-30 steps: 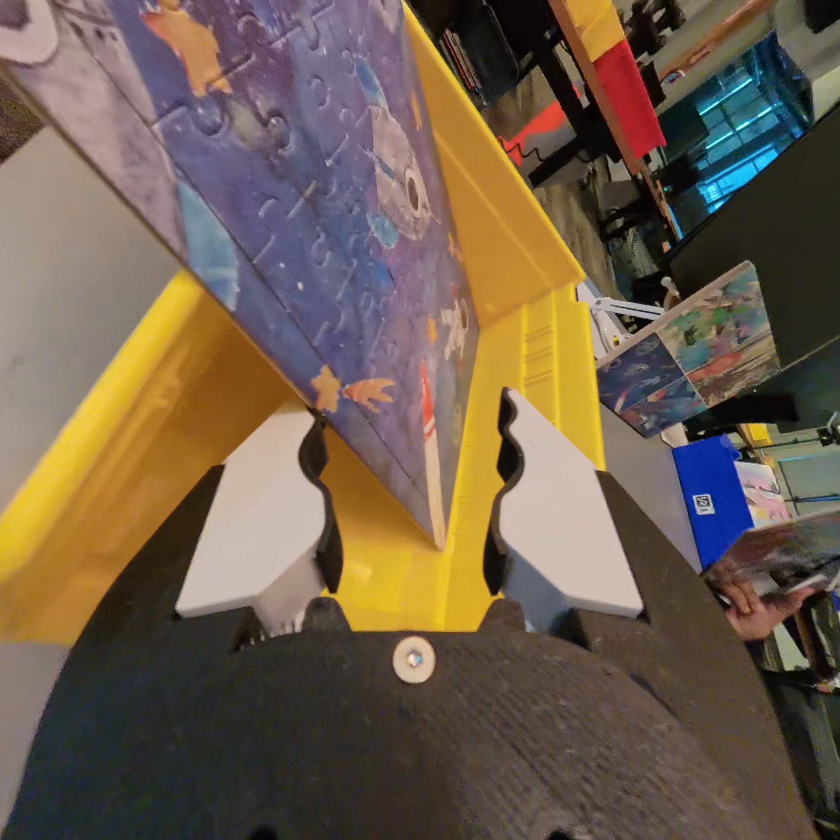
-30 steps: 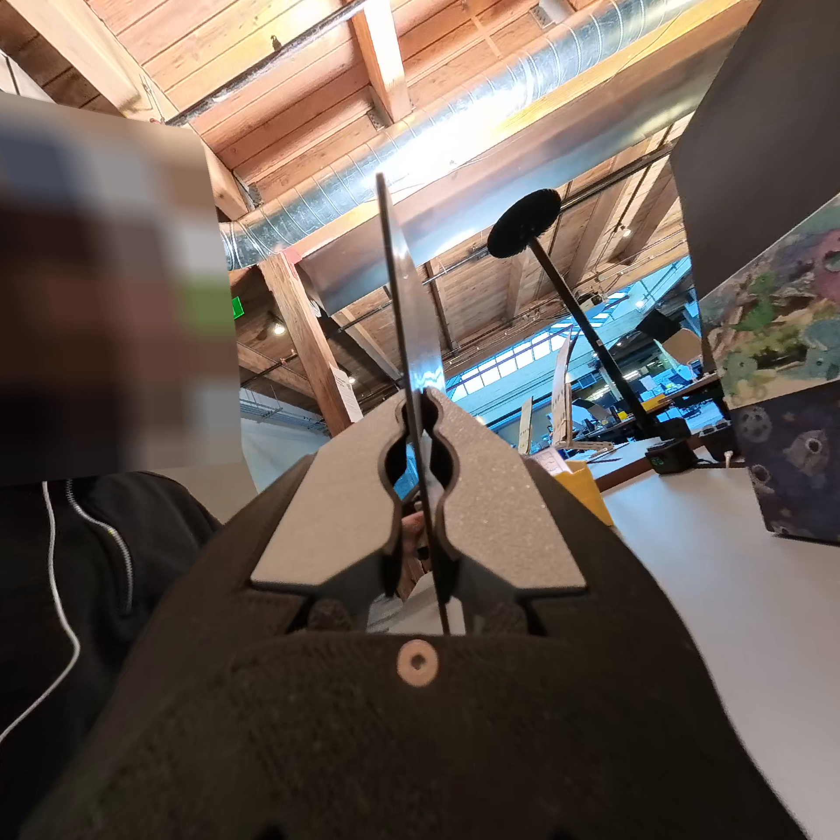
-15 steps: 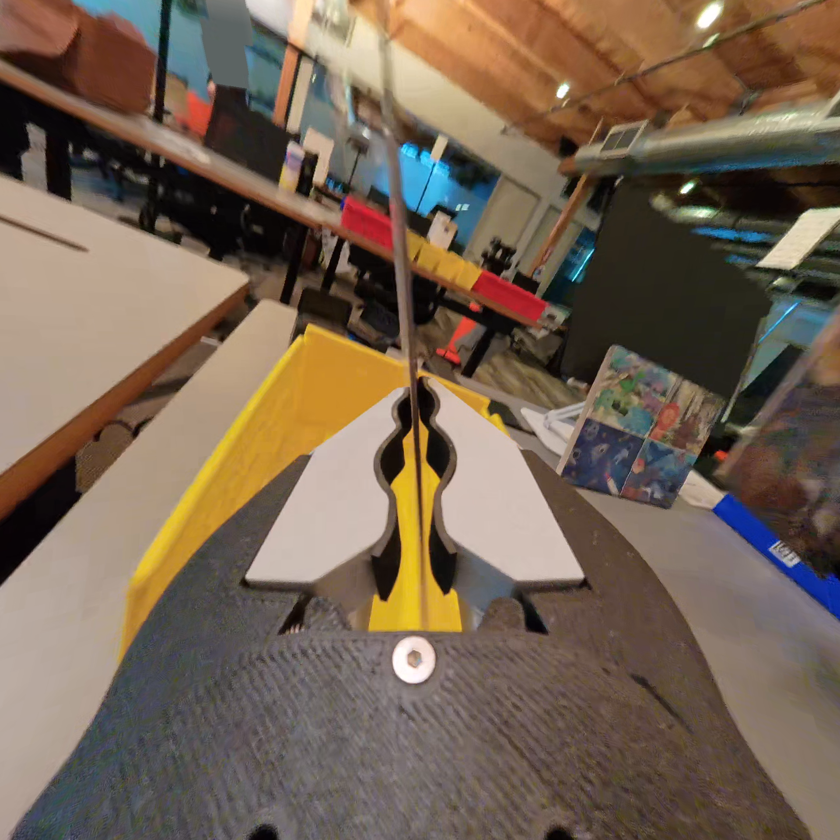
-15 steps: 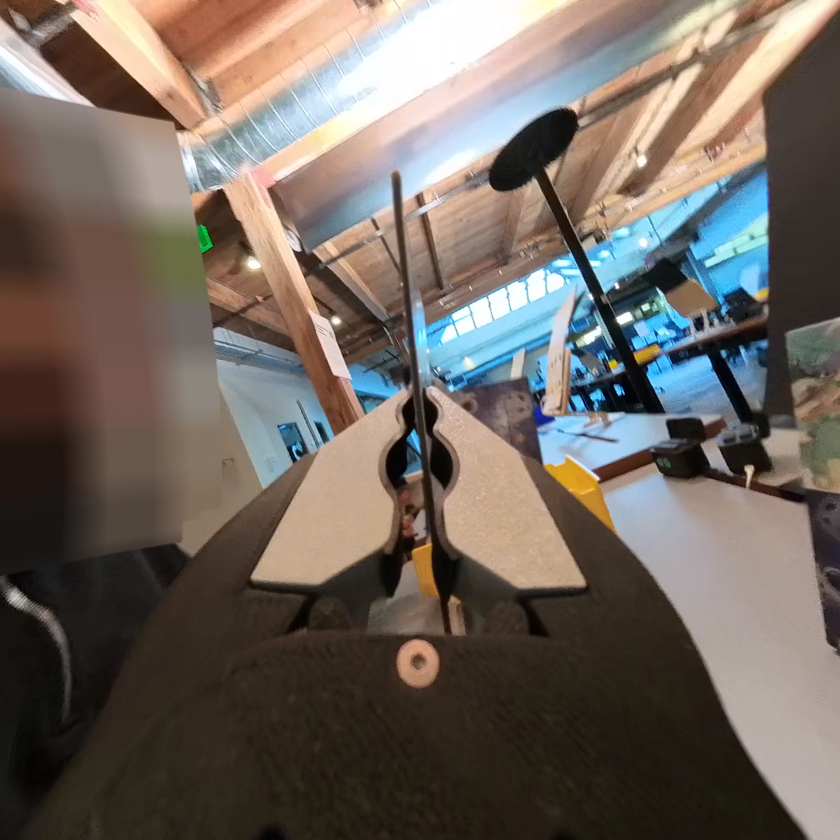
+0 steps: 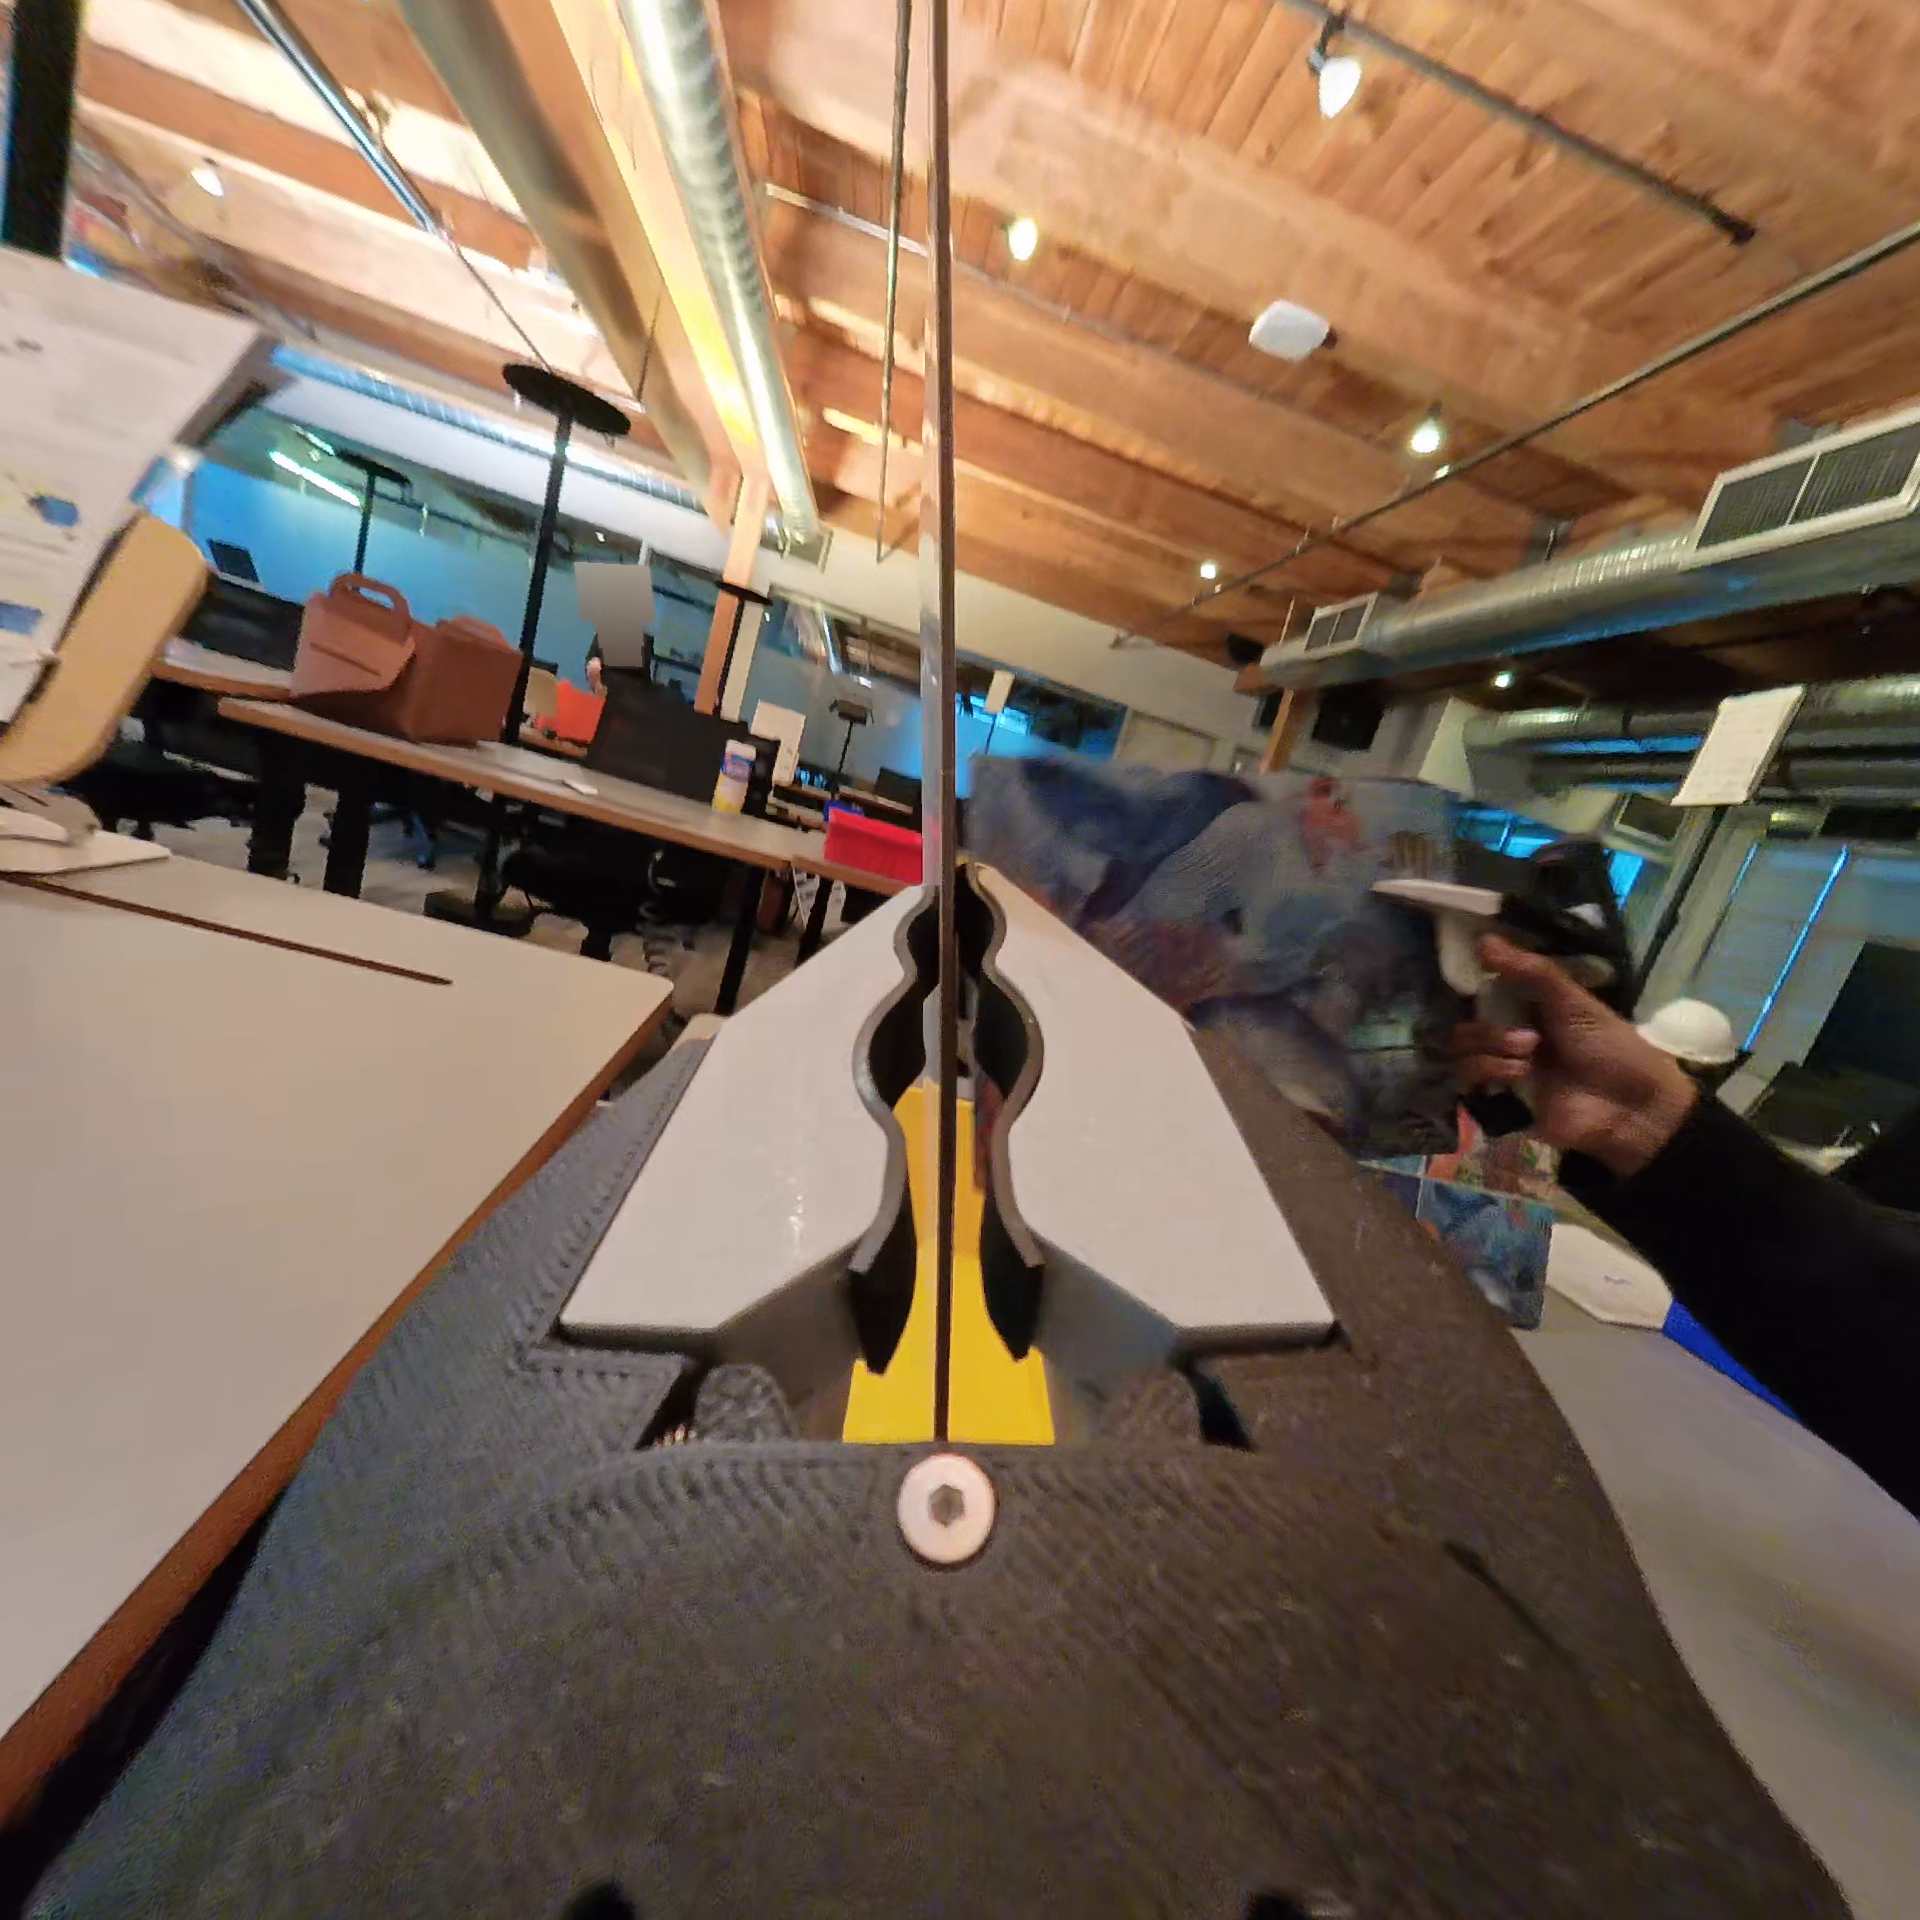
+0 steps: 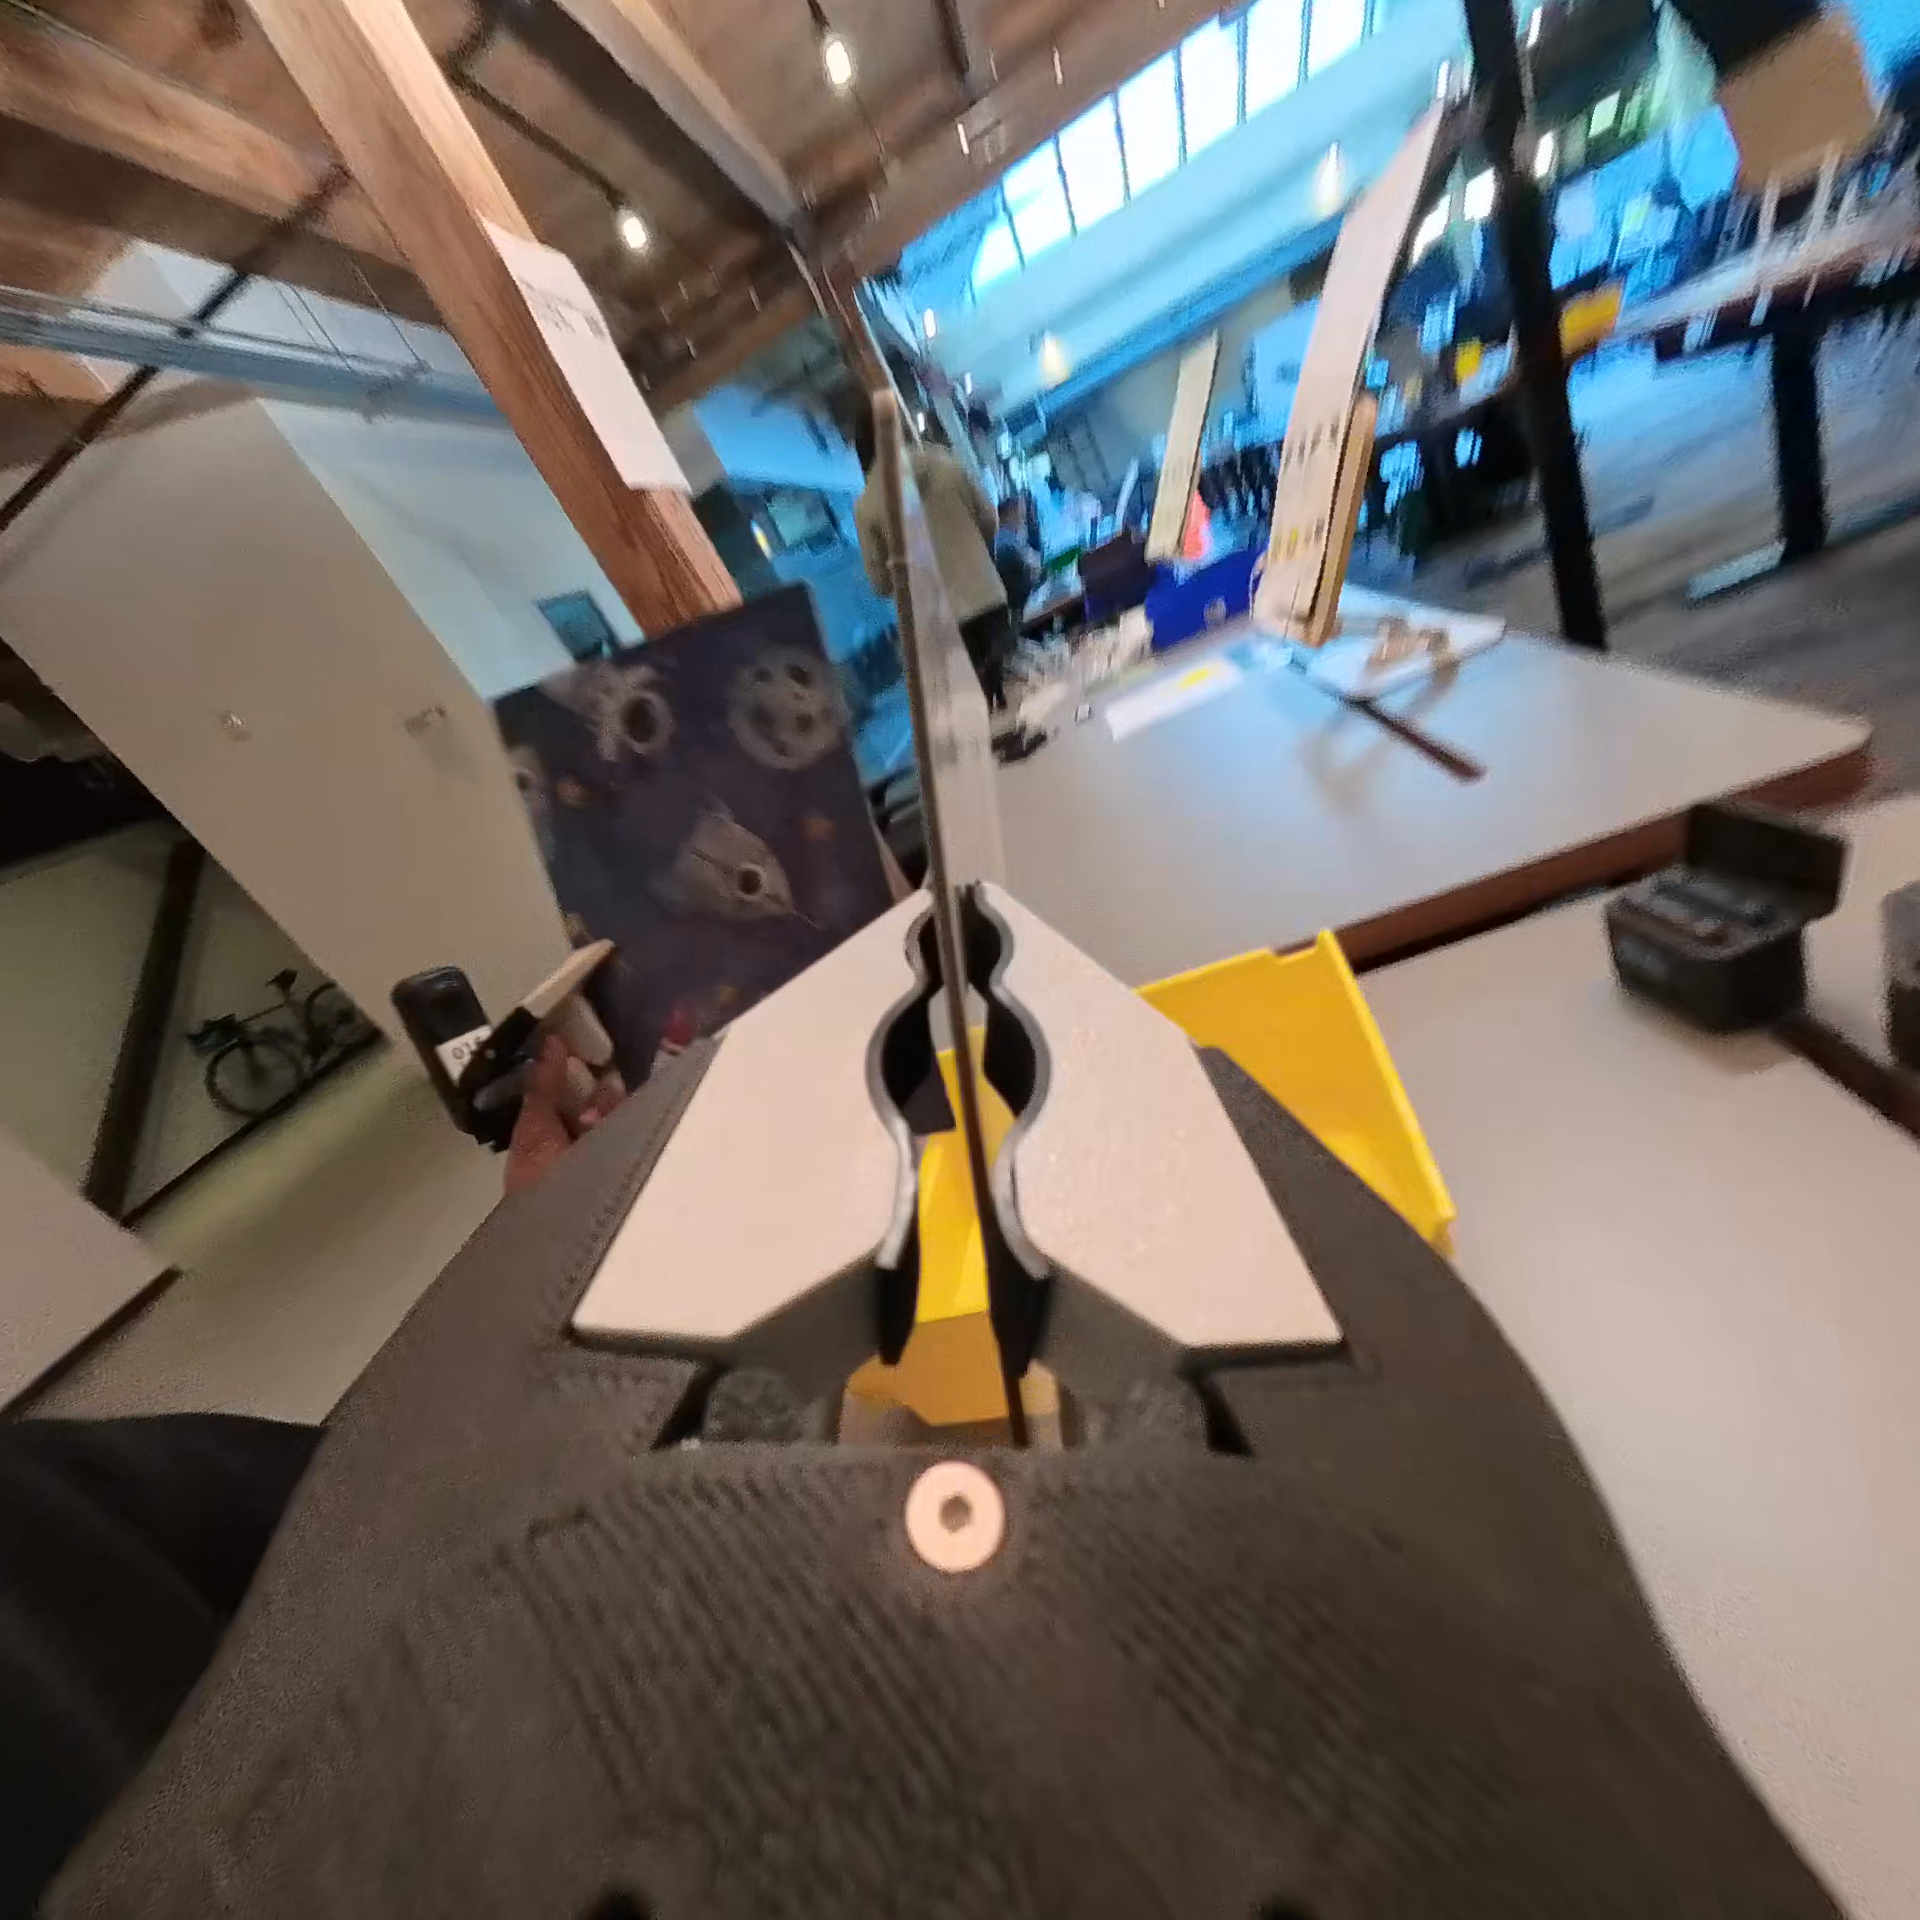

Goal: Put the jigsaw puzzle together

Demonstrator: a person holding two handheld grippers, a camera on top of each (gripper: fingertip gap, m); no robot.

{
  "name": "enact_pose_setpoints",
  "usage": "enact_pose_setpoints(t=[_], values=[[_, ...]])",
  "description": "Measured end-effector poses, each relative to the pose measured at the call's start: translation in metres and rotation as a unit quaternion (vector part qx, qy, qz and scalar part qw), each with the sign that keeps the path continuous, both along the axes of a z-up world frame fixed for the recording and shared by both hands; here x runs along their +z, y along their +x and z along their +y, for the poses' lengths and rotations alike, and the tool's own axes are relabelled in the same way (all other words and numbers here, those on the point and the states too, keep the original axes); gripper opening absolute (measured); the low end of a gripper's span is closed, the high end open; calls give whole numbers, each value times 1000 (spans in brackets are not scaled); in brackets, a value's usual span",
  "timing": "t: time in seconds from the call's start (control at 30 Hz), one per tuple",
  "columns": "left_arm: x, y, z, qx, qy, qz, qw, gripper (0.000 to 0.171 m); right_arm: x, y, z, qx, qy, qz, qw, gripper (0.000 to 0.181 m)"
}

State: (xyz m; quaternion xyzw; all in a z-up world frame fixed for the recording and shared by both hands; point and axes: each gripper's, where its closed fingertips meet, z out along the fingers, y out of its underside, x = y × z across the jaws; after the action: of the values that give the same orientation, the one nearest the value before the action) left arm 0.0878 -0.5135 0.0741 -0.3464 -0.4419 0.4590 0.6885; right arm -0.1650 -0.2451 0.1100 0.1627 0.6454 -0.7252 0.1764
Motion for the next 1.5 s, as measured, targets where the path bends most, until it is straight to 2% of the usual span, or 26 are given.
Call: enact_pose_setpoints(t=[0.17, 0.23, 0.3, 0.5, 0.63, 0.8, 0.93, 1.03, 1.1, 1.17, 1.3, 1.33, 1.4, 1.5], values=[[17, 38, -2, 13, 11, 44, 999, 0, -42, -11, -78, 49, 98, -70, 992, 2], [23, 48, 1, 6, 20, 57, 998, 0, -53, -20, -91, 50, 108, -105, 987, 4], [28, 57, 7, -3, 22, 69, 997, 0, -55, -24, -91, 52, 91, -130, 986, 13], [43, 69, 29, -30, 21, 87, 995, 0, -60, -41, -44, 3, 64, -127, 990, 39], [53, 64, 50, -50, 26, 98, 994, 0, -56, -36, -6, 5, 17, -133, 991, 39], [68, 51, 89, -103, 47, 121, 986, 0, -67, -4, 45, 14, -19, -112, 993, 41], [81, 29, 136, -170, 65, 136, 974, 0, -84, 53, 102, 44, -44, -47, 997, 43], [87, 3, 184, -230, 81, 145, 959, 0, -93, 98, 149, 63, -84, 19, 994, 48], [88, -16, 218, -247, 94, 166, 950, 0, -97, 118, 176, 65, -111, 48, 990, 53], [83, -40, 257, -271, 121, 172, 939, 0, -94, 122, 197, 44, -143, 59, 987, 58], [57, -93, 345, -351, 190, 130, 908, 0, -73, 120, 238, 35, -224, 32, 973, 63], [47, -104, 367, -369, 196, 113, 901, 0, -67, 119, 251, 28, -242, 30, 970, 52], [26, -121, 408, -401, 199, 82, 890, 0, -64, 108, 280, -18, -255, 38, 966, 3], [0, -140, 450, -432, 203, 40, 878, 0, -67, 100, 328, -52, -263, 45, 962, 2]])
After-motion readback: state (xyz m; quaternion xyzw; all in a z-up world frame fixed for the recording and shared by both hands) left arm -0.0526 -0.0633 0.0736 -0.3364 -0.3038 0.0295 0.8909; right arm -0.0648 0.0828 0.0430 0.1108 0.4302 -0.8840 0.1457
